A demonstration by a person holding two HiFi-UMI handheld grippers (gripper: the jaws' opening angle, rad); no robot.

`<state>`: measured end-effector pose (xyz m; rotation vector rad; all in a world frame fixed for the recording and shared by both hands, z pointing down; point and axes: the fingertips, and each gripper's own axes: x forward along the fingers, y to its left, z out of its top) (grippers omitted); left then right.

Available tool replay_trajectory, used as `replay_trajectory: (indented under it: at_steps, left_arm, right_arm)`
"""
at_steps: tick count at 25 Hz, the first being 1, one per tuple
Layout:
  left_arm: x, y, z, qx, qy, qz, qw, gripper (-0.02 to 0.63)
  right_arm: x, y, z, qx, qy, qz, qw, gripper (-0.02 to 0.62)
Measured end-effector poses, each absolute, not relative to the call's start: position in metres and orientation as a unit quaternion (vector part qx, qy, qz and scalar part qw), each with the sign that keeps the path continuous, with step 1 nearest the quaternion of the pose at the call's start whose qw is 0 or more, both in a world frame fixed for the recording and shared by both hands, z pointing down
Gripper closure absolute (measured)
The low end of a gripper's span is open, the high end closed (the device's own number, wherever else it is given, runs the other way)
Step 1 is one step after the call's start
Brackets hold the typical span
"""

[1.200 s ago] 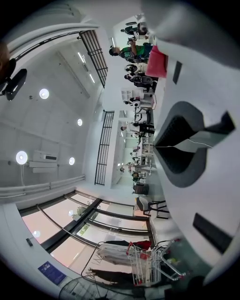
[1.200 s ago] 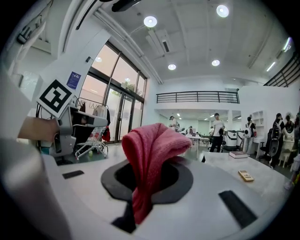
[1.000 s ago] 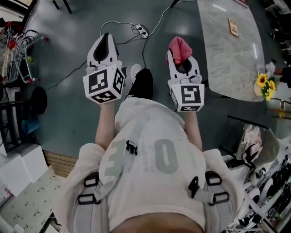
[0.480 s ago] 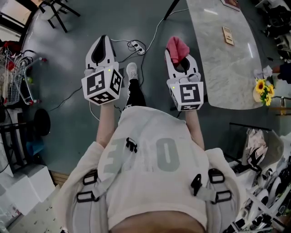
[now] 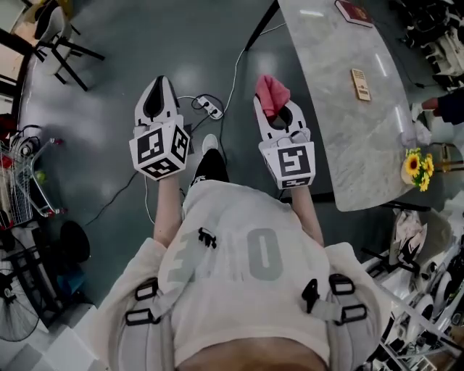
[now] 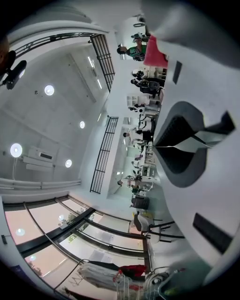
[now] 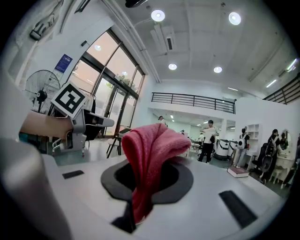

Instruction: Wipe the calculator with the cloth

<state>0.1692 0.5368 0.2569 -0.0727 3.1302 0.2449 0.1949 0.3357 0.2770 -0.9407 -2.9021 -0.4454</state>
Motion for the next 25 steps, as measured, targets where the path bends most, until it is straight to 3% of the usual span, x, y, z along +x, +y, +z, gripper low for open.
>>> replay_trajectory:
  at_steps: [11, 19, 25]
  left_arm:
    - [-0.076, 0.558, 0.223, -0.162, 0.983, 0.067, 0.045, 0.584]
    - [-0.155, 0.526, 0.237, -0.236, 0.968, 0.081, 0.026, 0.584]
    - [-0.173, 0.494, 0.242, -0.276, 0.956, 0.101, 0.013, 0.584]
  right_arm:
    - [-0.017, 0.376, 0.257, -0.209, -0.967, -0.138, 0.038, 0.540]
    - [-0.071, 0.358, 0.273, -0.148, -0.978, -0.128, 0.071, 0.541]
    - [-0.075, 0.333, 0.278, -0.097, -0.984, -0.096, 0.113, 0.541]
